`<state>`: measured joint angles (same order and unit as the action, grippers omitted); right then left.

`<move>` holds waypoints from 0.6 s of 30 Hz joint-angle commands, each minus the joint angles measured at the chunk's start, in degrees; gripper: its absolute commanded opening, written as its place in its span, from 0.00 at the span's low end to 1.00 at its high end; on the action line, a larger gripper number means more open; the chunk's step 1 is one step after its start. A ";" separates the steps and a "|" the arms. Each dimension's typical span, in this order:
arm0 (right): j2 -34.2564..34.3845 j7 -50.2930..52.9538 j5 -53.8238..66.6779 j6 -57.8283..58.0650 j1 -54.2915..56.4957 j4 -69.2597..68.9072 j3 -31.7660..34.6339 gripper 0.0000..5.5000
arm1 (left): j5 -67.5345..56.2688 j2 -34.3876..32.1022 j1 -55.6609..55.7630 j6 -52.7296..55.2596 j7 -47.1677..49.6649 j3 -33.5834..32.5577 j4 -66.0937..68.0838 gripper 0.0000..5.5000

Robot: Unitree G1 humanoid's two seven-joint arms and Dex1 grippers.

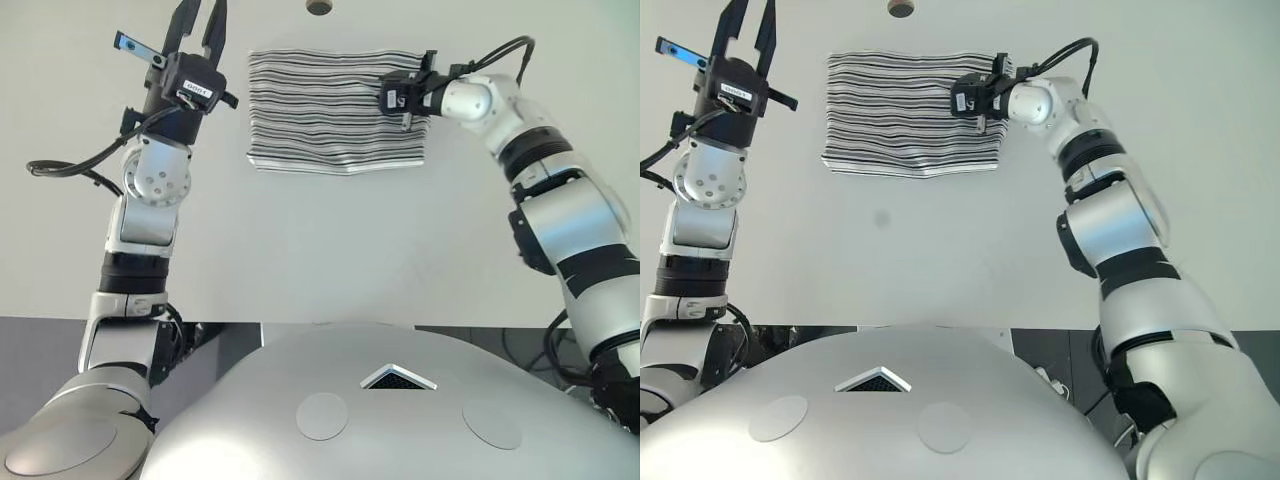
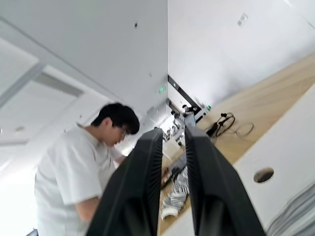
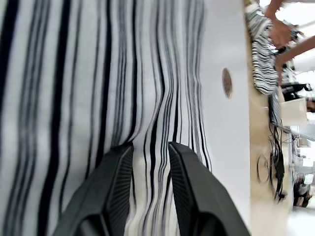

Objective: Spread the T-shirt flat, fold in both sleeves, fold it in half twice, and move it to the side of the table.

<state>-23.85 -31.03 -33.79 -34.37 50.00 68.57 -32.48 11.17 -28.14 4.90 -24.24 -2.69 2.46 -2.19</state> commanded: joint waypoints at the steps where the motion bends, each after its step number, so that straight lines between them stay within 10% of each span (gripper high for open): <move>1: -11.93 -19.25 0.46 -3.02 -6.75 -9.18 -2.68 0.25 | -4.51 -0.28 -1.21 7.37 -4.20 -3.02 -2.86 0.14; 10: -18.19 -45.81 19.32 27.71 -30.19 -70.58 -4.06 0.25 | -0.94 0.08 -3.97 14.35 -9.66 0.87 -8.18 0.14; 18: -8.46 -40.67 23.42 43.16 -30.52 -77.20 -3.03 0.25 | 5.96 -2.52 -5.39 10.06 -11.26 2.22 -9.12 0.14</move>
<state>-33.44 -74.19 -9.45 7.93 18.15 -9.75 -36.49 13.16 -28.45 0.22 -11.62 -13.26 3.47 -11.15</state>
